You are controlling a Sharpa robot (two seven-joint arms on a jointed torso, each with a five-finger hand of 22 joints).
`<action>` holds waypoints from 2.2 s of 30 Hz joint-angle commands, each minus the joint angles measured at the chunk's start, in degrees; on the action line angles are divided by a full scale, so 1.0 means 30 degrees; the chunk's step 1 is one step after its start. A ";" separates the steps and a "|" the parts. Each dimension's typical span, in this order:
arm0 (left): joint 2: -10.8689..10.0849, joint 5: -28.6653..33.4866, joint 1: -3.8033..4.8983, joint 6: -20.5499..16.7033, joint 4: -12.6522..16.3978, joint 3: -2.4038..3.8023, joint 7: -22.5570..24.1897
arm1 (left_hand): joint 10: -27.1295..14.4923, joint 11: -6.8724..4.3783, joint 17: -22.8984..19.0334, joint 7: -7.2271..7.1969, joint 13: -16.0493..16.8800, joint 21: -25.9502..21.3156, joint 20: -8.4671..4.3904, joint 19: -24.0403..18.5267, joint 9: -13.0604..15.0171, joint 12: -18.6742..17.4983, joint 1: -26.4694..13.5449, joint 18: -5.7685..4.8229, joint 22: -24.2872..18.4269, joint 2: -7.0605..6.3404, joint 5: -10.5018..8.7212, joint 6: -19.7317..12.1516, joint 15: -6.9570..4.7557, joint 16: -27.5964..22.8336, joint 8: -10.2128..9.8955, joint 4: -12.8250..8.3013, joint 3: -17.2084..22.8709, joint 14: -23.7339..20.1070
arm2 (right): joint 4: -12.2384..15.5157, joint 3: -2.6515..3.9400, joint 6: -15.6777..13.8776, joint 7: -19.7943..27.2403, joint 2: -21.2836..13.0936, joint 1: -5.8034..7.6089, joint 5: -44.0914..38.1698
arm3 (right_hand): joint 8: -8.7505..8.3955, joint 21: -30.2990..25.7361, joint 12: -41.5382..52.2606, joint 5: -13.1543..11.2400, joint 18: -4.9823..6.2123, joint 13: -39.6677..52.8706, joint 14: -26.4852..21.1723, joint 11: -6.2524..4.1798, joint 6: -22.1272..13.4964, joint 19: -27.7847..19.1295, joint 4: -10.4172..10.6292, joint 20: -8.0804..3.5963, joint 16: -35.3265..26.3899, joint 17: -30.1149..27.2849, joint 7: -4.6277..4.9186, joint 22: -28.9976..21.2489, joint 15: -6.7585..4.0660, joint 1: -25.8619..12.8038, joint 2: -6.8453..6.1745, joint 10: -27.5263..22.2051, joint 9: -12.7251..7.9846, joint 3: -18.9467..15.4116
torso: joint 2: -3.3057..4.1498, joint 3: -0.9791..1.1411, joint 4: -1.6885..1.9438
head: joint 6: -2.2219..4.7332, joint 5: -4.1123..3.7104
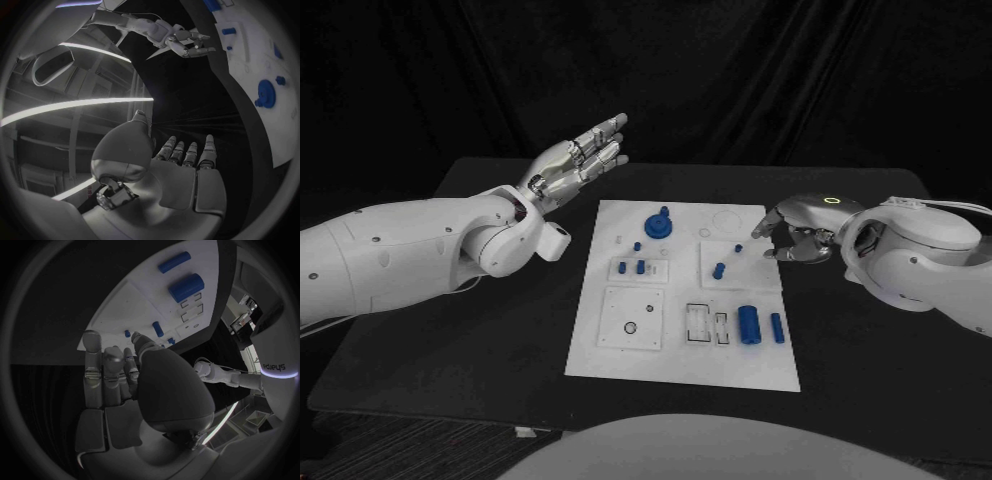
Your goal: Assemble the parts on the task board
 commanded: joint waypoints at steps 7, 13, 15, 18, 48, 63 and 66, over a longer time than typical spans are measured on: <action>-0.0140 0.1165 -0.0069 0.1558 0.0436 0.0022 0.0854 | -0.0008 0.0241 -0.0017 0.0360 -0.0030 -0.0550 0.0573 -0.0712 -0.0018 -0.0150 0.0622 0.0196 -0.5379 0.0687 0.0640 0.0047 0.0198 -0.0067 -0.0084 -0.0021 -0.0550 -0.0037 | -0.0969 0.0008 -0.0559 0.0753 0.0894 -0.0397 -0.1876 | 0.0007 0.0393 -0.0015 0.0647 0.0195 -0.0811 0.0108 0.0136 -0.0176 0.0359 -0.0311 0.0037 0.0374 0.0306 0.0262 0.0662 0.0110 -0.0035 0.0417 0.1283 0.0009 -0.0252 | 0.0110 -0.0248 0.0437 | 0.0003 -0.0495; -0.0062 0.1173 -0.0083 0.1605 0.0470 0.0021 0.0669 | 0.0022 0.0517 -0.0017 0.0890 -0.0014 -0.0542 0.1037 -0.0704 0.0024 -0.0126 0.1472 0.0274 -0.5398 0.0990 0.1684 0.0391 0.0413 -0.0067 -0.0035 -0.0038 -0.0713 -0.0037 | -0.1426 0.0008 -0.0340 0.0657 0.1270 -0.0464 -0.1918 | -0.0008 0.0371 -0.0079 0.0698 0.0199 -0.1211 0.0145 0.0055 -0.0227 0.0456 -0.0313 0.0019 0.0448 0.0329 -0.0031 0.0749 0.0068 -0.0115 0.0575 0.1925 0.0002 -0.0235 | 0.0113 -0.0312 0.0525 | 0.0003 -0.0684; -0.0044 0.1174 -0.0091 0.1630 0.0465 0.0021 0.0635 | 0.0037 0.0587 -0.0017 0.0911 -0.0006 -0.0540 0.1083 -0.0703 0.0025 -0.0113 0.1550 0.0278 -0.5394 0.1006 0.1705 0.0409 0.0445 -0.0067 -0.0033 -0.0034 -0.0737 -0.0037 | -0.1615 0.0008 -0.0323 0.0625 0.1456 -0.0483 -0.1923 | -0.0018 0.0414 -0.0080 0.0672 0.0188 -0.1277 0.0161 0.0051 -0.0259 0.0486 -0.0292 0.0016 0.0482 0.0352 -0.0044 0.0777 0.0067 -0.0147 0.0620 0.2063 -0.0002 -0.0225 | 0.0099 -0.0316 0.0483 | 0.0003 -0.0689; -0.0001 0.1174 -0.0112 0.1680 0.0444 0.0021 0.0581 | 0.0052 0.0719 -0.0017 0.0956 0.0001 -0.0538 0.1166 -0.0699 0.0025 -0.0101 0.1713 0.0284 -0.5391 0.1077 0.1828 0.0423 0.0520 -0.0067 -0.0034 -0.0034 -0.0760 -0.0037 | -0.1909 0.0009 -0.0335 0.0596 0.1724 -0.0523 -0.1928 | -0.0030 0.0396 -0.0090 0.0600 0.0184 -0.1402 0.0181 0.0047 -0.0317 0.0515 -0.0266 0.0012 0.0515 0.0366 -0.0110 0.0807 0.0075 -0.0185 0.0704 0.2306 -0.0007 -0.0192 | 0.0064 -0.0304 0.0451 | 0.0003 -0.0734; 0.0342 0.1172 -0.0322 0.1729 0.0010 0.0021 0.0246 | 0.0484 0.1998 -0.0017 0.1722 0.0170 -0.0264 0.1735 -0.0306 0.0146 0.0335 0.4764 0.0331 -0.4198 0.1519 0.5217 0.1492 0.1405 -0.0067 0.0103 -0.0775 -0.0630 -0.0037 | -0.3981 0.0011 0.0253 0.0772 0.3344 -0.1336 -0.1577 | 0.0819 0.0238 -0.0480 0.0067 0.0151 -0.2559 0.0281 -0.0154 0.2054 0.0830 -0.0322 -0.0011 0.0644 0.0328 0.0829 0.1147 0.0066 0.0123 0.0901 0.4129 0.0381 0.0473 | -0.0083 -0.0310 0.0609 | 0.0003 -0.0770; 0.0415 0.1172 -0.0460 0.1928 -0.0136 0.0021 0.0081 | 0.0522 0.2259 0.0022 0.1729 0.0185 -0.0174 0.1773 -0.0062 0.0156 0.0426 0.5234 0.0256 -0.3914 0.1523 0.5861 0.1558 0.1701 -0.0012 0.0112 -0.1133 -0.0599 0.0040 | -0.4377 0.0012 0.0323 0.0828 0.3596 -0.1601 -0.1567 | 0.0941 0.0250 -0.0582 0.0657 0.0111 -0.2958 0.0233 -0.0265 0.2803 0.0847 -0.0988 0.0007 0.0606 0.0258 0.1227 0.1298 0.0183 0.0890 0.0810 0.5305 0.0451 0.1281 | -0.0108 -0.0308 0.0566 | 0.0003 -0.0717; 0.0442 0.1172 -0.0480 0.1980 -0.0159 0.0021 0.0055 | 0.0517 0.2270 0.0048 0.1811 0.0185 -0.0141 0.1781 0.0027 0.0167 0.0434 0.5370 0.0225 -0.3809 0.1535 0.6066 0.1638 0.1808 0.0028 0.0126 -0.1281 -0.0577 0.0098 | -0.4390 0.0012 0.0336 0.0820 0.3604 -0.1611 -0.1567 | 0.0995 0.0301 -0.0601 0.0672 0.0111 -0.3045 0.0206 -0.0282 0.3037 0.0845 -0.1168 0.0019 0.0569 0.0215 0.1284 0.1317 0.0196 0.1045 0.0769 0.5658 0.0479 0.1451 | -0.0106 -0.0290 0.0572 | 0.0003 -0.0737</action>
